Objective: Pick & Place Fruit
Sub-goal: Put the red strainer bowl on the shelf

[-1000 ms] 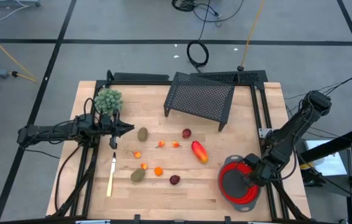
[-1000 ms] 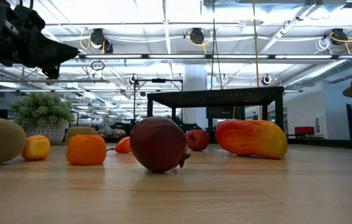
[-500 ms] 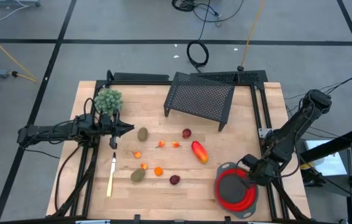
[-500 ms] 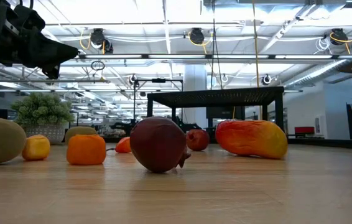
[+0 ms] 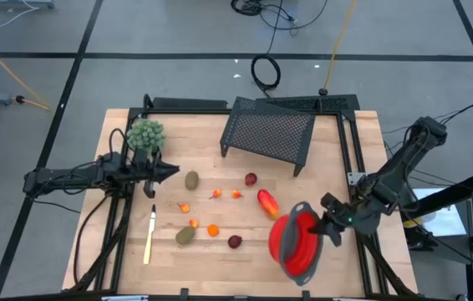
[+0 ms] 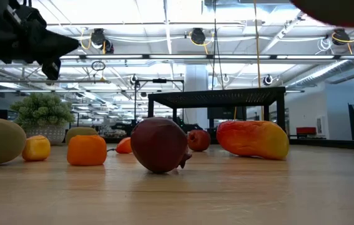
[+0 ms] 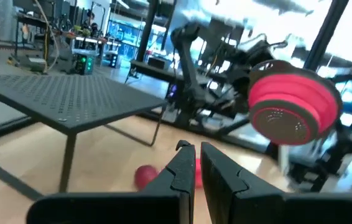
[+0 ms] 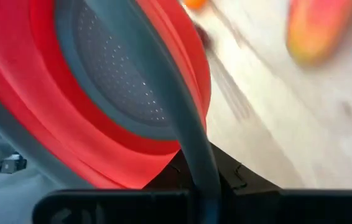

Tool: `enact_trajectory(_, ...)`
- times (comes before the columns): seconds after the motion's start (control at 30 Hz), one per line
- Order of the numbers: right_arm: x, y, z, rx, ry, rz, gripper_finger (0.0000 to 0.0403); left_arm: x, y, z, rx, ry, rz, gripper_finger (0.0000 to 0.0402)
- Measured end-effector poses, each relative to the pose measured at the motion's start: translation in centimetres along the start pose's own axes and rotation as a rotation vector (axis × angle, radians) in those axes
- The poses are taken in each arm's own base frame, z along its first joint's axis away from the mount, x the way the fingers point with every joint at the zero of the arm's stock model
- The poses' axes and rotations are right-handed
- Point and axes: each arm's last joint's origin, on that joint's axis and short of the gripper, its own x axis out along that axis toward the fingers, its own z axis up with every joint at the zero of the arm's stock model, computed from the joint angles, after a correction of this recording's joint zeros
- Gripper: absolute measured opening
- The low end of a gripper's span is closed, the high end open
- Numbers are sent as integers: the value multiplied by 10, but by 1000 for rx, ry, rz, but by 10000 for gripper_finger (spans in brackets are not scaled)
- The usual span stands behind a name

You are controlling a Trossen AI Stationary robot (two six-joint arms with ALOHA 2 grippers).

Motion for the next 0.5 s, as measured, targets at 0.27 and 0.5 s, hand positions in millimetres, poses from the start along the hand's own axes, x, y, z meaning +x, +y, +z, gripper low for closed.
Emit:
enact_trajectory(0.27, -1, 1, 23, -182, -150, 16, 1, 0, -2, 7, -117, -75, -29, 26)
enact_trajectory(0.5, 3, -5, 44, -308, -302, -87, 1, -1, -5, 14, -208, -139, -63, 26)
